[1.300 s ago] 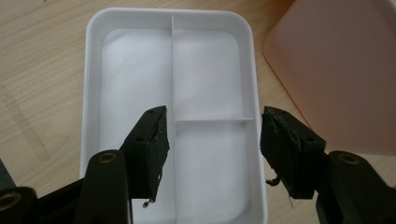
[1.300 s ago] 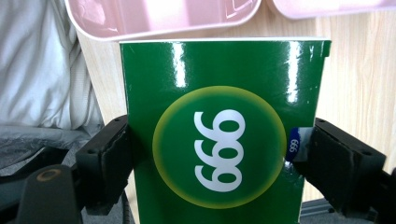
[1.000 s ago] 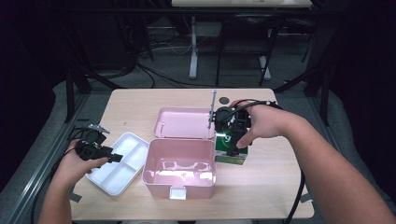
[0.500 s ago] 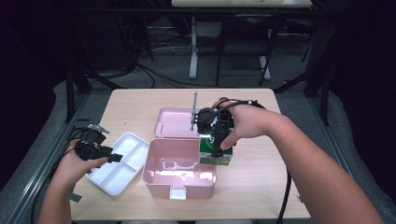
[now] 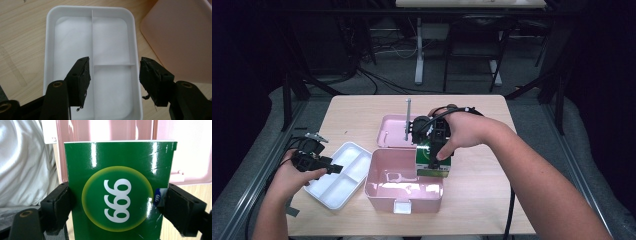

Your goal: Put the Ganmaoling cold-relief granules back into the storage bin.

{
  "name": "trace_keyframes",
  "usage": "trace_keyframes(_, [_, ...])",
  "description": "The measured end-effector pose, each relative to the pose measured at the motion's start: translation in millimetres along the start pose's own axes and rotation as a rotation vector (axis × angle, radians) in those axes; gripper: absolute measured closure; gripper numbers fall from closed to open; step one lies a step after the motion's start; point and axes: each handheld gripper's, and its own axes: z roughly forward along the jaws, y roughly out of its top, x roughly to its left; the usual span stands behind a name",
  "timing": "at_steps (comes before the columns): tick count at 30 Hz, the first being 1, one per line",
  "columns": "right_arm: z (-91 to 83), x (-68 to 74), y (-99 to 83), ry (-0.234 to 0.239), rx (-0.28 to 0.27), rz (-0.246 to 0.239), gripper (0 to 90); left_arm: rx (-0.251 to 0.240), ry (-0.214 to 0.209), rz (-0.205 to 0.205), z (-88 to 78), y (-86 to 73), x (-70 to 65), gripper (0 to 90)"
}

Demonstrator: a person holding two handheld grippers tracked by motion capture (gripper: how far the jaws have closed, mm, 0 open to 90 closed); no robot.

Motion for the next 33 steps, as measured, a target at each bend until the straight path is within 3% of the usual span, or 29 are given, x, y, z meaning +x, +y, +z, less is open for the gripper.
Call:
trace_keyframes(14, [10.9, 3.8, 19.8, -0.008, 0.022, -0.035, 15.7, -0.004, 0.000, -0.002, 0.1, 0.0, 0.6, 41.8])
trace_keyframes(24, [33.7, 2.8, 18.1, 0.011, 0.041, -0.008, 15.7, -0.007, 0.000, -0.002, -1.3, -0.3, 0.7, 41.8])
trace_keyframes(28, [41.2, 2.7, 18.5, -0.001, 0.064, -0.028, 15.7, -0.002, 0.000, -0.001, 0.3, 0.1, 0.2, 41.8])
trace_keyframes(33, [50.9, 1.6, 19.5, 0.021, 0.050, -0.009, 15.7, -0.005, 0.000, -0.002, 0.2, -0.1, 0.6, 41.8])
